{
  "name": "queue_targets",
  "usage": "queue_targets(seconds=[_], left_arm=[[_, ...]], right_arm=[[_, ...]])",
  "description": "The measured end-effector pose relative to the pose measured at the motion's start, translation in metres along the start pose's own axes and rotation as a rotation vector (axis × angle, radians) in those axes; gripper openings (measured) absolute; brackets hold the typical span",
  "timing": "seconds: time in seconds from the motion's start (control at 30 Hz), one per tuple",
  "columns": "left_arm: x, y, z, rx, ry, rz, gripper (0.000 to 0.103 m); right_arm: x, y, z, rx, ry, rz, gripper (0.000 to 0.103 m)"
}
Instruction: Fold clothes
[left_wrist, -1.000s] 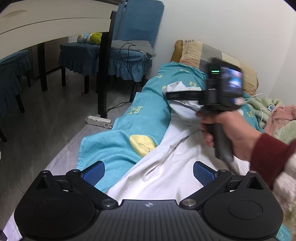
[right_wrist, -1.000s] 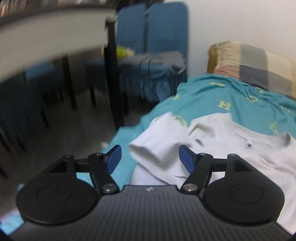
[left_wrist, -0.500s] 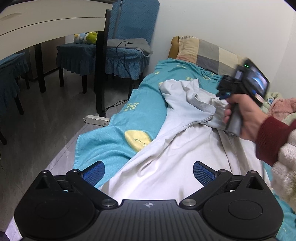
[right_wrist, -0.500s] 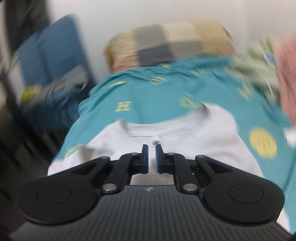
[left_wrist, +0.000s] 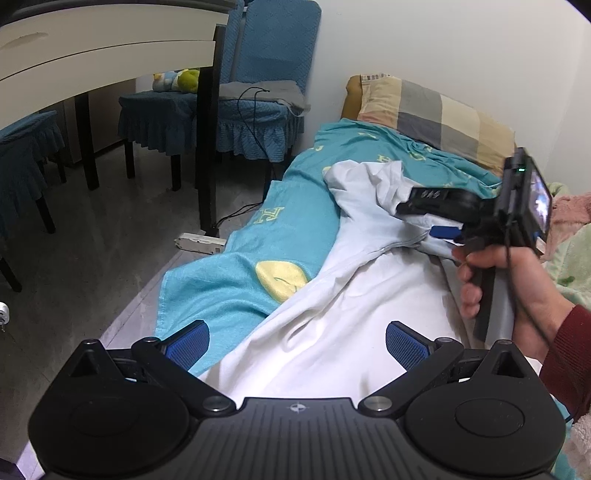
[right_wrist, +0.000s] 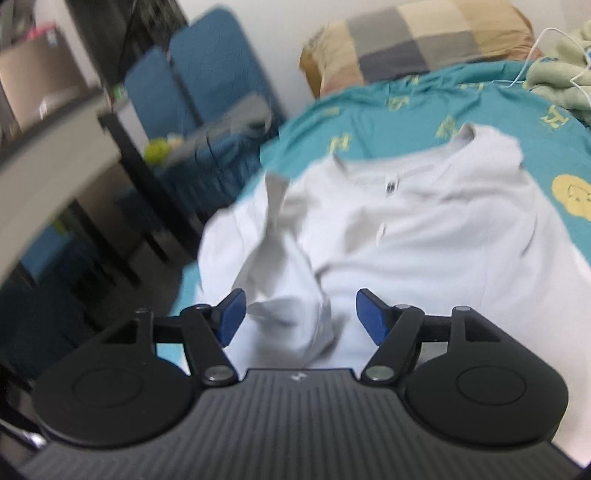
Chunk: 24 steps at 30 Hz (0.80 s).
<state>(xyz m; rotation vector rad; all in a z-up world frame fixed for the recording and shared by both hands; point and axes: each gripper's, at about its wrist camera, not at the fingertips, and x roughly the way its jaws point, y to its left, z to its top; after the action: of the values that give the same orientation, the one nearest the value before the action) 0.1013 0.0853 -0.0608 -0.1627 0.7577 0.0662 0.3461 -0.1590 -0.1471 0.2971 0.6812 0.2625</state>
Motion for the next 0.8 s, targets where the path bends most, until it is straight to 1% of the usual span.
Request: queue_targets(seconds=[0.03,0.07,0.1,0.13,0.17,0.23,0.27,0.37,0.43,0.47,0.57,0.6,0.67,0.8], left_arm=[[0.000,0.000,0.000,0.000,0.002,0.003,0.103],[0.001,0.000,0.000,0.001,0.003,0.005,0.103],[0.001,0.000,0.000,0.003,0.004,0.007,0.103],[0.001,-0.001,0.000,0.006,0.004,0.008,0.103],[0.002,-0.001,0.000,0.010,0.005,0.008,0.103],[0.001,-0.002,-0.001,0.016,0.006,0.006,0.103],[0.001,-0.002,-0.001,0.018,0.005,0.004,0.103],[0.000,-0.003,-0.001,0.022,0.005,-0.004,0.103],[0.001,-0.003,-0.002,0.024,0.006,-0.005,0.103],[0.001,-0.004,-0.002,0.025,0.006,-0.005,0.103],[0.002,-0.004,-0.002,0.028,0.012,-0.008,0.103],[0.003,-0.005,-0.002,0.030,0.014,-0.009,0.103],[0.004,-0.006,-0.003,0.036,0.015,-0.008,0.103],[0.005,-0.008,-0.003,0.045,0.019,-0.008,0.103]], right_arm=[[0.002,0.007,-0.003,-0.043,0.000,-0.018,0.068],[0.004,0.014,-0.004,-0.078,0.000,-0.038,0.053],[0.006,0.020,-0.005,-0.101,0.008,-0.056,0.025],[0.008,0.026,-0.005,-0.123,0.016,-0.075,0.012],[0.007,0.031,-0.004,-0.140,0.008,-0.084,0.010],[-0.005,0.035,0.000,-0.142,-0.071,-0.093,0.009],[-0.012,0.033,0.002,-0.119,-0.109,-0.099,0.009],[-0.031,0.016,0.007,0.010,-0.201,-0.127,0.009],[-0.040,-0.005,0.003,0.138,-0.226,-0.157,0.009],[-0.040,-0.018,-0.001,0.202,-0.221,-0.165,0.009],[-0.029,-0.052,-0.018,0.330,-0.134,-0.163,0.009],[-0.029,-0.059,-0.023,0.347,-0.129,-0.150,0.011],[-0.031,-0.066,-0.031,0.364,-0.136,-0.111,0.011],[-0.037,-0.067,-0.023,0.349,-0.133,-0.069,0.014]])
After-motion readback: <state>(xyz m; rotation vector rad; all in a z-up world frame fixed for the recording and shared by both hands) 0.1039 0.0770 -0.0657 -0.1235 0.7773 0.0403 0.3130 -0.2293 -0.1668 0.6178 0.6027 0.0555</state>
